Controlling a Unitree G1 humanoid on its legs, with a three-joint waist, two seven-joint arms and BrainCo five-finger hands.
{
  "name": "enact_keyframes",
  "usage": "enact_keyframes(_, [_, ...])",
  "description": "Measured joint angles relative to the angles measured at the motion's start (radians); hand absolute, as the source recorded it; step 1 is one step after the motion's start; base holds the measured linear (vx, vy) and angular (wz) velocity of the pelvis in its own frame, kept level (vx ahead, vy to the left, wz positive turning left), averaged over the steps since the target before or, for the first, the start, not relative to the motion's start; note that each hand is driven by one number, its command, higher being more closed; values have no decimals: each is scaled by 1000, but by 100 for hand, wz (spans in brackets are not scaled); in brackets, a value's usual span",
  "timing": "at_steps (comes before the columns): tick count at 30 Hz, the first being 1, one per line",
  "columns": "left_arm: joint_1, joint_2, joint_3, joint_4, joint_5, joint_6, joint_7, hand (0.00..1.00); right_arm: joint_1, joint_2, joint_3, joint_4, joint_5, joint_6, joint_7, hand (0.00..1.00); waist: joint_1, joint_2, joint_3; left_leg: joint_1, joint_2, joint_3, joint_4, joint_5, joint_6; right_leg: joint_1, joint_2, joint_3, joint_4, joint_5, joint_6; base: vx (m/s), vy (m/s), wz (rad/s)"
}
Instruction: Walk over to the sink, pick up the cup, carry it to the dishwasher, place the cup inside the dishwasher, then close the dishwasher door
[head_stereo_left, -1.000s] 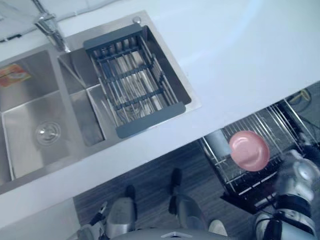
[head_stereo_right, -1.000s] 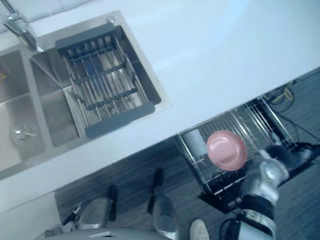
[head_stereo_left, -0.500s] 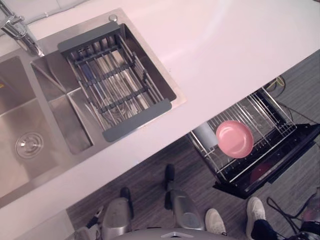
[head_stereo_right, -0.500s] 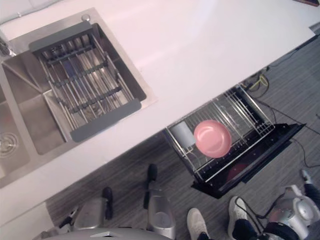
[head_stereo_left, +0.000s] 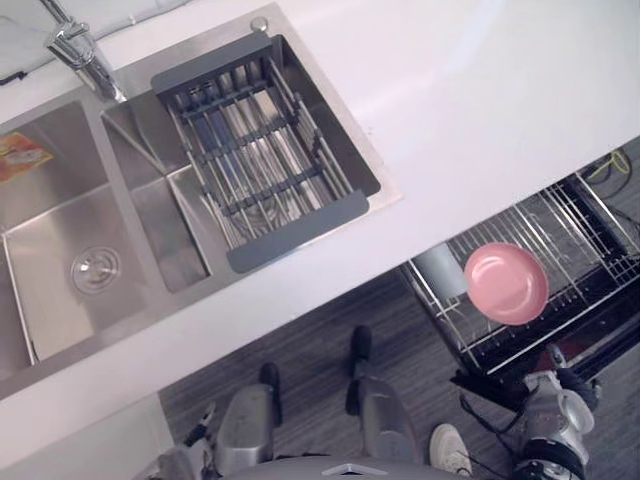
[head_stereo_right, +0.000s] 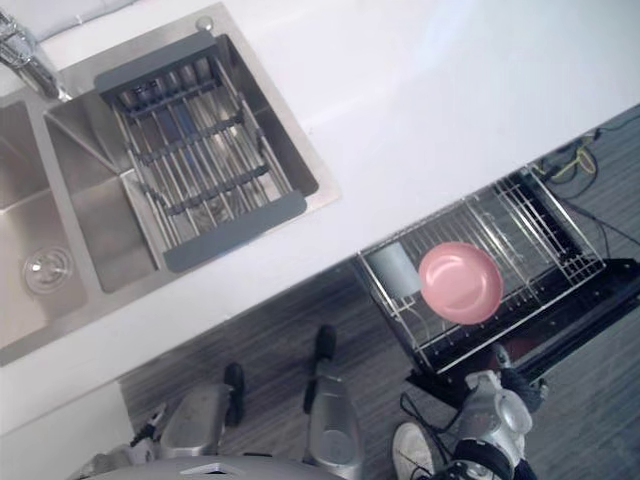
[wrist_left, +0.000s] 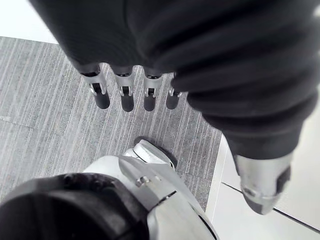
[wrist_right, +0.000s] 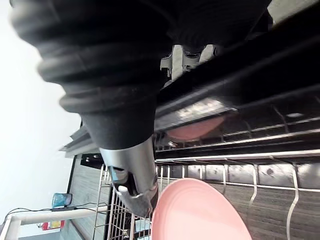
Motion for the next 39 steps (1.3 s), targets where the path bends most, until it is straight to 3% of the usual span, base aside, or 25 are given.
enact_keyframes(2, [-2, 1, 1, 4, 1, 0, 0, 0, 1, 2, 1, 0, 18, -6, 8, 0, 2, 0, 1, 0, 0, 2, -2, 0, 0, -8, -1, 1, 11, -5, 0, 9, -5, -2])
enact_keyframes(7, [-12, -4, 7, 24, 3, -20, -2, 0, 5, 3, 45, 10, 69, -75, 55, 0, 4, 8, 9, 6, -1, 5, -9, 5, -4, -16, -2, 2, 28, -17, 0, 4, -6, -1])
enact_keyframes(10, [-11, -6, 7, 27, 6, -33, -7, 0, 9, 6, 91, 4, 96, -136, 89, 0, 2, 11, 14, 13, -3, 10, -26, 16, -5, -22, -3, 3, 35, -20, -1, -7, -10, -2])
enact_keyframes(11, [-12, -6, 7, 28, 17, -36, -11, 0, 14, 8, 129, -9, 151, -174, 121, 0, 1, 10, 14, 12, -5, 10, -42, 29, -7, -33, -5, 4, 40, -22, -4, -20, -35, 0])
enact_keyframes(14, [-11, -5, 6, 31, 22, -43, -28, 0, 25, 14, 204, -63, 221, -219, 185, 0, -4, 11, 15, 12, -5, 7, -67, 52, -16, -48, -5, 2, 47, -25, -10, -35, -56, 3])
enact_keyframes(19, [-11, -12, 1, 31, 22, -43, -50, 0, 11, 20, 275, -125, 211, -255, 235, 0, -2, 31, 25, 11, -4, -10, -107, 93, -23, -49, -12, -29, 50, -33, -21, -69, -53, 19])
enact_keyframes(22, [-11, -13, -1, 31, 22, -48, -59, 0, -26, 20, 305, -130, 211, -255, 277, 0, -1, 35, 26, 8, -4, -24, -124, 109, -26, -49, -16, -53, 48, -27, -29, -71, -37, 16])
enact_keyframes(26, [-11, -16, -2, 32, 20, -51, -71, 0, -89, 15, 320, -181, 212, -193, 310, 0, 2, 41, 29, 4, -12, -44, -165, 148, -23, -50, -22, -75, 29, -6, -35, -43, -24, 17])
enact_keyframes(32, [-9, -26, -12, 35, 17, -63, -89, 0, -223, -21, 375, -175, 211, -163, 308, 0, 6, 67, 44, -15, -24, -84, -195, 190, -25, -58, -38, -110, 23, 9, -39, -27, 0, 20])
enact_keyframes(35, [-8, -28, -14, 43, 12, -73, -97, 0, -328, -34, 412, -136, 211, -168, 301, 0, 7, 75, 47, -33, -27, -89, -214, 212, -28, -84, -40, -110, 22, 19, -43, -20, -15, 4])
enact_keyframes(39, [-1, -46, -29, 70, 12, -100, -119, 0, -460, -72, 434, -60, 232, -185, 268, 0, 21, 118, 66, -62, -29, -135, -219, 240, -33, -93, -48, -153, 21, 23, -49, -36, -33, 28])
